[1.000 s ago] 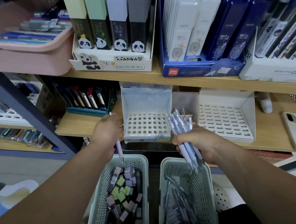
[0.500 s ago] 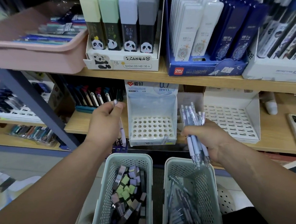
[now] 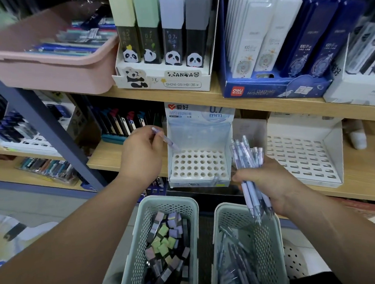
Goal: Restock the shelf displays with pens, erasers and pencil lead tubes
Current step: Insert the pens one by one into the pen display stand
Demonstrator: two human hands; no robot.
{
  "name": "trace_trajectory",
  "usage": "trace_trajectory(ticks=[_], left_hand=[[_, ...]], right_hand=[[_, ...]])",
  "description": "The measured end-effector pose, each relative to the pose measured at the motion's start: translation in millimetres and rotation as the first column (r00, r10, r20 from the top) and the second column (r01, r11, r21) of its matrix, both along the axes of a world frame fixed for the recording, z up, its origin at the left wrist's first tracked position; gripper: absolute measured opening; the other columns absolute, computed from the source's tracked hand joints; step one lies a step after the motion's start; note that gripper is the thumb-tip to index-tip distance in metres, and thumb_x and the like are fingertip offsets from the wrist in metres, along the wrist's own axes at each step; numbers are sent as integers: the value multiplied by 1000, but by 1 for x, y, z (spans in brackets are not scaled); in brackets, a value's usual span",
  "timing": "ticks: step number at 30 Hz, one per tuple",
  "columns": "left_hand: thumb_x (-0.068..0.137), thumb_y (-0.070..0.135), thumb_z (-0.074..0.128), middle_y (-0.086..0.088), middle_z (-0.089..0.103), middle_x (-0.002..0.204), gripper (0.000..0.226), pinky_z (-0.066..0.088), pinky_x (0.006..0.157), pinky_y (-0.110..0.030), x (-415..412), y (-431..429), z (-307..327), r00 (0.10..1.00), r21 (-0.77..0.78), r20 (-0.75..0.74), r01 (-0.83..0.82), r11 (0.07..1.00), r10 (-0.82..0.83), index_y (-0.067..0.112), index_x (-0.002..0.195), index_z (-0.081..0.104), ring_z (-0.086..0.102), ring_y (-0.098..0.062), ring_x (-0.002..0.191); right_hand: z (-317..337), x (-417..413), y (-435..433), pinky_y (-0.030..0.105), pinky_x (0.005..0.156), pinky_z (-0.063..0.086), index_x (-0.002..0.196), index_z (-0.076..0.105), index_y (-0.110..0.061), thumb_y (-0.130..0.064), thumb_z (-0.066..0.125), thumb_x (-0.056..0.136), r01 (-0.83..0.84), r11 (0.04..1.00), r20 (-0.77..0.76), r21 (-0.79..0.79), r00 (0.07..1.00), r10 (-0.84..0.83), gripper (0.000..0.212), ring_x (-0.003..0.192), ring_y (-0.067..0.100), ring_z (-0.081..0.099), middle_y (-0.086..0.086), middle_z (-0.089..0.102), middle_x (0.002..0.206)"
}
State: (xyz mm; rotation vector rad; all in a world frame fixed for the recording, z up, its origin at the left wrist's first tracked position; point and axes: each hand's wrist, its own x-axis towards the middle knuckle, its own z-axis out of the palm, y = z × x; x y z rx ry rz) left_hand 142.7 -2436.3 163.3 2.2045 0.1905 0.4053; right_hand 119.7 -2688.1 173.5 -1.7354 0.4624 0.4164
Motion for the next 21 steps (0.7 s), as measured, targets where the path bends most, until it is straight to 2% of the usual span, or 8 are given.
trace_trajectory(ticks=[3, 6, 11, 13, 16, 19, 21], left_hand=[[102, 12, 50, 11, 55, 88, 21, 29, 67, -22, 3, -3, 2, 999, 130, 48, 16, 991, -22, 14, 92, 67, 52, -13, 85], [102, 14, 49, 4, 55, 90, 25, 24, 63, -22, 8, -4, 2, 996, 244, 72, 30, 969, -49, 10, 87, 67, 46, -12, 75], [103, 18, 47, -8, 64, 104, 25, 39, 71, -30, 20, -5, -2, 996, 313, 21, 79, 947, -91, 9, 93, 67, 55, -19, 82], [102, 16, 50, -3, 66, 94, 23, 40, 67, -25, 20, -9, -3, 996, 313, 2, 85, 946, -90, 8, 94, 69, 54, -8, 73], [99, 16, 56, 14, 57, 62, 18, 33, 50, -15, 23, -11, -3, 999, 216, -13, 33, 976, -31, 10, 91, 71, 50, 1, 51], [94, 18, 64, 14, 62, 71, 9, 41, 57, -18, 27, -11, -1, 999, 143, 23, -44, 989, 41, 15, 98, 71, 56, 0, 61], [92, 19, 68, 15, 62, 74, 7, 39, 58, -9, 29, -13, 1, 997, 120, 32, -67, 991, 63, 16, 97, 71, 57, 1, 65]], right_hand=[[0, 1, -3, 29, 63, 46, 98, 65, -8, 0, 77, 74, -1, 1000, -8, 1, 1000, 1, 29, 66, 23, 59, 8, 63, 73], [2, 1, -3, 29, 62, 46, 99, 64, -9, 0, 77, 75, -14, 1000, 5, 6, 1000, 14, 29, 67, 24, 60, 10, 64, 76], [7, 2, -3, 32, 68, 51, 97, 62, -13, 0, 77, 77, -51, 999, 44, 12, 998, 50, 28, 77, 28, 64, 17, 67, 88], [7, 3, -5, 35, 72, 53, 98, 64, -12, -1, 78, 76, -63, 998, 48, 0, 997, 63, 29, 81, 30, 66, 22, 70, 95], [5, 4, -7, 37, 74, 55, 99, 65, -11, -1, 78, 75, -71, 997, 38, 16, 997, 70, 30, 82, 30, 66, 23, 70, 95], [5, 5, -9, 36, 71, 55, 102, 64, -10, -1, 78, 76, -89, 995, 30, 48, 996, 87, 31, 78, 28, 67, 17, 68, 87], [5, 5, -10, 39, 70, 55, 103, 65, -9, -2, 78, 75, -107, 991, 15, 79, 994, 107, 31, 74, 26, 66, 15, 68, 82]])
